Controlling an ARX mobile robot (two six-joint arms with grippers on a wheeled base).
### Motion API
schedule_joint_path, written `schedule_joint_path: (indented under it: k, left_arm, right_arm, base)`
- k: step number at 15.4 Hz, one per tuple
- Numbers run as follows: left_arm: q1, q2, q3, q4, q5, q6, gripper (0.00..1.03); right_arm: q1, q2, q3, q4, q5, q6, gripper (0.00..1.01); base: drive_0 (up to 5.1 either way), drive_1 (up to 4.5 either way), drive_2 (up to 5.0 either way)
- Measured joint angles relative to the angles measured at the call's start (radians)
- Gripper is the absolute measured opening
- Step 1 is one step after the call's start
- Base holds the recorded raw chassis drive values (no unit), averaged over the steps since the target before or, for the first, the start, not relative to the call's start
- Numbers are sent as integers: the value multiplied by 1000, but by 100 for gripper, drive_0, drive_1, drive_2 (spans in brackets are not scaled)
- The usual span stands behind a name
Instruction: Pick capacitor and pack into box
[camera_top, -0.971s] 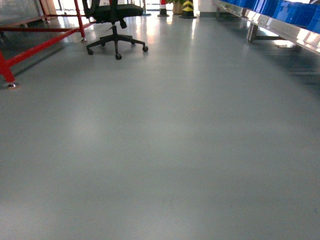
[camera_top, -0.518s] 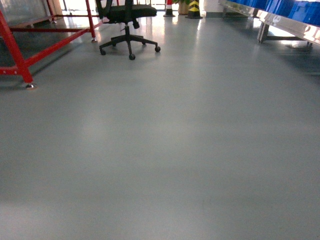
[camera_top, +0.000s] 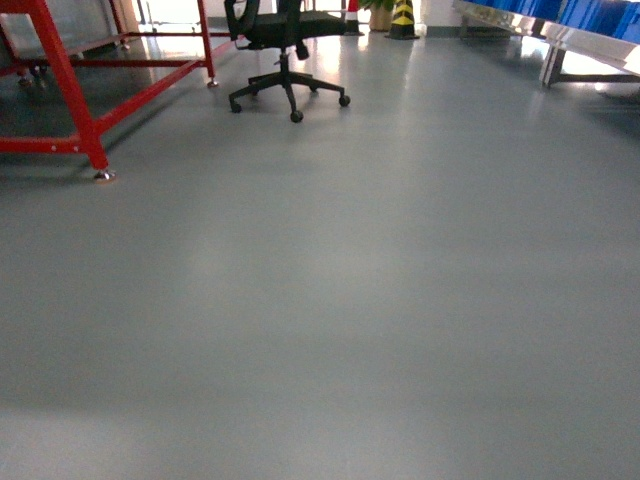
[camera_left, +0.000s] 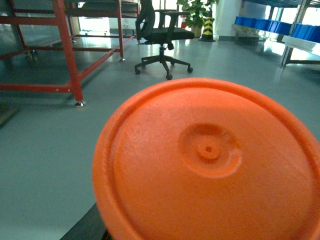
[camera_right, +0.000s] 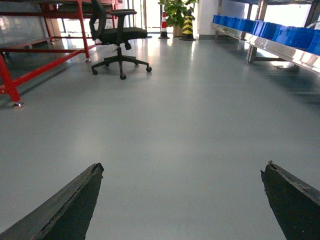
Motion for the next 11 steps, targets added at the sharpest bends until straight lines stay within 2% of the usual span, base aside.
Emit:
schedule_joint_path:
  k: [11]
  left_arm:
    - [0, 0, 0, -2, -1, 0, 44]
  right_arm:
    - [0, 0, 0, 0, 0, 0, 98]
  base:
    - [-483, 344, 142]
